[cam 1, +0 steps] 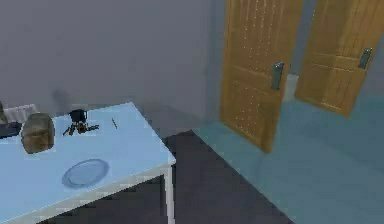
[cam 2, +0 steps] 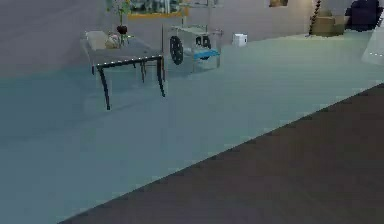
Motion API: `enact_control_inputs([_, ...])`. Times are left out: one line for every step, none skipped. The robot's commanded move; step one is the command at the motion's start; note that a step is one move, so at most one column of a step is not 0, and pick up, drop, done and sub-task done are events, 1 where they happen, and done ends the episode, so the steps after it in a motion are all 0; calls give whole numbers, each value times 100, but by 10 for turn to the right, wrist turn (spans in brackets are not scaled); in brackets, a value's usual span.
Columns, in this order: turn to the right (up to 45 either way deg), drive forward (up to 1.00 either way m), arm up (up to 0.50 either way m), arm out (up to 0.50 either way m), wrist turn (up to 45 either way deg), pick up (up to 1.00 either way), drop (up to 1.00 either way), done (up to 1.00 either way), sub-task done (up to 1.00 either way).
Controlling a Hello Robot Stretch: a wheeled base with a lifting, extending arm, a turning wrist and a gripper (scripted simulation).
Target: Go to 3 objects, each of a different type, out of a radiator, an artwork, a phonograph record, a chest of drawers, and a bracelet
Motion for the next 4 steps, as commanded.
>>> enact_control_inputs([450, 0, 0, 0, 0, 0, 0, 0, 0])
enact_control_inputs([450, 0, 0, 0, 0, 0, 0, 0, 0])
enact_control_inputs([360, 0, 0, 0, 0, 0, 0, 0, 0])
enact_control_inputs([0, 100, 0, 0, 0, 0, 0, 0, 0])
